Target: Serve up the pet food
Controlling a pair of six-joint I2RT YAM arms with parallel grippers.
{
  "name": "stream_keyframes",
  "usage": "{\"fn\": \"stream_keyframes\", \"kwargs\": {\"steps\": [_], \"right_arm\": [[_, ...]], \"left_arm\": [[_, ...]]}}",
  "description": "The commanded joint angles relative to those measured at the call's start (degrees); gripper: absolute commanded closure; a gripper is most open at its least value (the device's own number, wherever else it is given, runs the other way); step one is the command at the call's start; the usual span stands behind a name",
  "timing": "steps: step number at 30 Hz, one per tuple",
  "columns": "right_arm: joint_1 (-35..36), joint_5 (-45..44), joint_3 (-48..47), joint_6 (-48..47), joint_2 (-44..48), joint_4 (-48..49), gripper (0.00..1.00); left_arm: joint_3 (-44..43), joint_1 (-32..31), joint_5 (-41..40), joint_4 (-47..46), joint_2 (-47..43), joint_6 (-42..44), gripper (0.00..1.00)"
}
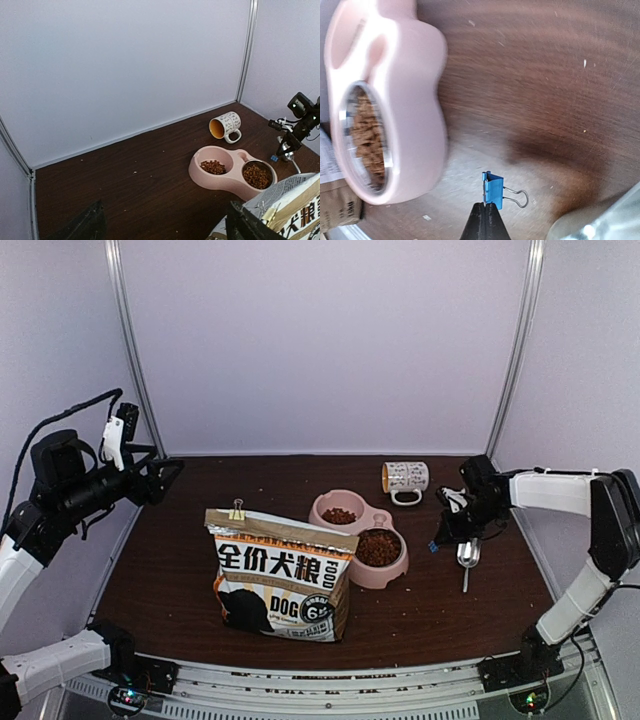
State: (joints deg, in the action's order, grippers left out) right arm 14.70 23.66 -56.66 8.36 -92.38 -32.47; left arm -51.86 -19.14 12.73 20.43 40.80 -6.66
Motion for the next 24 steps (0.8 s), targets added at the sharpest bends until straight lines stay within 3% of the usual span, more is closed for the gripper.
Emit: {"fn": "stream_keyframes", "kwargs": {"steps": [1, 9, 14, 19, 24], "right_arm": [[-0.4, 5.62, 2.01, 1.16, 10.3, 3.57, 1.0], [2.33, 15.95, 3.23, 2.93, 25.44, 5.31, 1.0], [11.41, 18.39, 0.15, 5.02, 31.1, 8.15, 1.0], [22.46, 19.32, -6.07, 5.87, 30.94, 10.39, 1.0], [30.76, 20.03, -12.41, 4.33, 27.79, 10.01, 1.0]], "left_arm": [[0.43, -2.88, 4.08, -5.13, -1.09, -9.09, 0.16], [-5.2, -19.75, -0.6, -3.77, 3.18, -12.2, 0.17], [-9.65, -29.99, -1.33, -6.53, 10.16, -13.73, 0.17], [-15.87, -38.05, 1.01, -6.45, 19.47, -13.01, 0.17], [-18.7, -39.48, 4.32, -4.49, 25.26, -13.43, 0.17]]}}
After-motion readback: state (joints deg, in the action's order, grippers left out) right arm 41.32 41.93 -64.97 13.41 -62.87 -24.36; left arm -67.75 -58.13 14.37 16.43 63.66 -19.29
